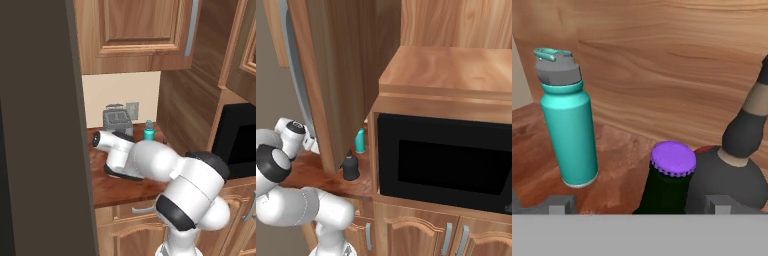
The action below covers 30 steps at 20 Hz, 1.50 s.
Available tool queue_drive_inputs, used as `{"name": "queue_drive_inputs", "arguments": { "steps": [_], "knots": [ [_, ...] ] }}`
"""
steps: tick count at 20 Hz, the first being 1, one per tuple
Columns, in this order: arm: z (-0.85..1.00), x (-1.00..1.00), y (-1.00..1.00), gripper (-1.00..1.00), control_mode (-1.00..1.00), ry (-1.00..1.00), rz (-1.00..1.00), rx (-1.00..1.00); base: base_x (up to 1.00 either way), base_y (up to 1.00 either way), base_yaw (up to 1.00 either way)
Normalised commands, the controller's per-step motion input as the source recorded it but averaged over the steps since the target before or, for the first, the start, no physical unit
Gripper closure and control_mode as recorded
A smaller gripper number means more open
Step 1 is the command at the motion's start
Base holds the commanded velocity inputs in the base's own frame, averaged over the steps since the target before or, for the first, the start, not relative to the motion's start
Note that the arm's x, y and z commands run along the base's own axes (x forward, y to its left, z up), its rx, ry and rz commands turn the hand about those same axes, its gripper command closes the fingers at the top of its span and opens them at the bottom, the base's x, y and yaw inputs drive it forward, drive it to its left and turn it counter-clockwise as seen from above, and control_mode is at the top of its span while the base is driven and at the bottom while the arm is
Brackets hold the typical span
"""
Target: Sort all alcoholic drinks to one cabinet, and non-alcoholic drinks to the other.
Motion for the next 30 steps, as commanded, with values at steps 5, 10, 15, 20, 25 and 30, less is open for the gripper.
{"name": "queue_drive_inputs", "arguments": {
  "steps": [5,10,15,20,25,30],
  "knots": [
    [-0.02,0.10,-0.05,-1.00,-1.00,0.00,-0.02,-0.03,0.00,0.00,0.00],
    [-0.07,0.11,0.00,1.00,-1.00,0.00,-0.01,-0.04,0.00,0.00,0.00],
    [0.00,0.04,0.00,1.00,-1.00,0.00,-0.01,-0.06,0.00,0.00,0.00],
    [0.14,-0.09,-0.13,1.00,-1.00,0.00,0.00,-0.03,0.00,0.00,0.00],
    [0.81,-0.48,-0.19,1.00,-1.00,-0.06,0.01,0.02,0.00,0.00,0.00],
    [0.83,-0.40,-0.01,1.00,-1.00,0.00,0.05,0.05,0.00,0.00,0.00]
  ]
}}
